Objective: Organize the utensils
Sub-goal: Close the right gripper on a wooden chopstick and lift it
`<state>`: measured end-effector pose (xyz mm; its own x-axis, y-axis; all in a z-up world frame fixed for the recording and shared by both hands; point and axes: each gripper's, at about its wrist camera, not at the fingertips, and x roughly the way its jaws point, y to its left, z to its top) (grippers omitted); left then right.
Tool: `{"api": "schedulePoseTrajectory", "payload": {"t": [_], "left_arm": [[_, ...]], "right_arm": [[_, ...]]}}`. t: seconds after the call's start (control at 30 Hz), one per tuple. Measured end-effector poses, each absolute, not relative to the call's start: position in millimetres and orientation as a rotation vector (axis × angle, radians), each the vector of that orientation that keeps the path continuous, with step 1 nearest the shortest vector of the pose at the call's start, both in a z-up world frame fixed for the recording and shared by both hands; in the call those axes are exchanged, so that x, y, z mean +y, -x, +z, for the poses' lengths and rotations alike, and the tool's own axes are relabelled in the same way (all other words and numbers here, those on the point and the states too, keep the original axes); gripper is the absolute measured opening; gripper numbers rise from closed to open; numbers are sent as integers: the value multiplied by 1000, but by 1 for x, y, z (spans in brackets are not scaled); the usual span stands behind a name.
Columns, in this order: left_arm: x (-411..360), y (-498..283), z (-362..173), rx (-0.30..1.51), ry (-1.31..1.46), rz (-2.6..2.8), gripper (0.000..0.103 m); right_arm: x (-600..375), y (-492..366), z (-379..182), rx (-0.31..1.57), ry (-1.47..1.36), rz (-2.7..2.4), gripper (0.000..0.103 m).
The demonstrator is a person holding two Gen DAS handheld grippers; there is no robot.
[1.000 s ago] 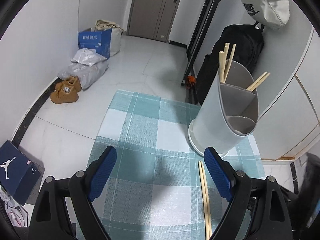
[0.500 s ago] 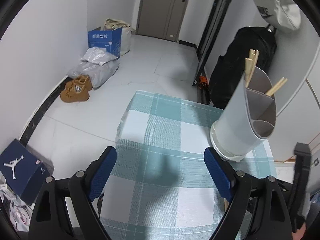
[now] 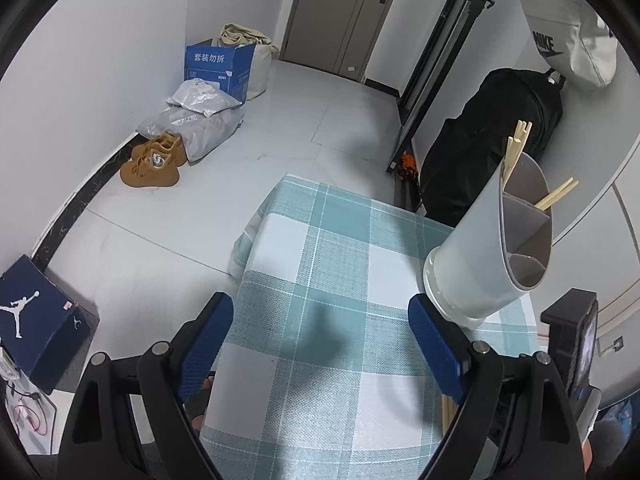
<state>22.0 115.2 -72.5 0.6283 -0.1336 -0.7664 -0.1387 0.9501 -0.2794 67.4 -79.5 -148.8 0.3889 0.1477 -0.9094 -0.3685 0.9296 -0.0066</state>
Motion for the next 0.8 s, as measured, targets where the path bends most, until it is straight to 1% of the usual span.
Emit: {"api": "schedulePoseTrajectory", "payload": {"t": [0.1,0.57,0.6,0.67,0.73,0.77,0.8], "left_arm": [[119,-22,-73,904,347,9,86],[131,-21,-73,917,421,9,86],[131,-22,-72,919,424,10,86],[132,-23,-73,924,429,9,86],[131,-24,-75,930,430,11,86],[131,-25,-75,932,426,13,86],[131,-25,-76,934,421,14,86]], "right_arm": [[-74,-72,-153,1150,243,326,25],[-54,-87,-155,1113,266,334,25],[-54,-87,-155,1114,259,338,21],[-53,-89,-155,1118,240,353,18],[-50,-89,-156,1124,234,363,11],[-49,-88,-157,1125,233,368,5],[-49,-85,-156,1123,238,368,5]]}}
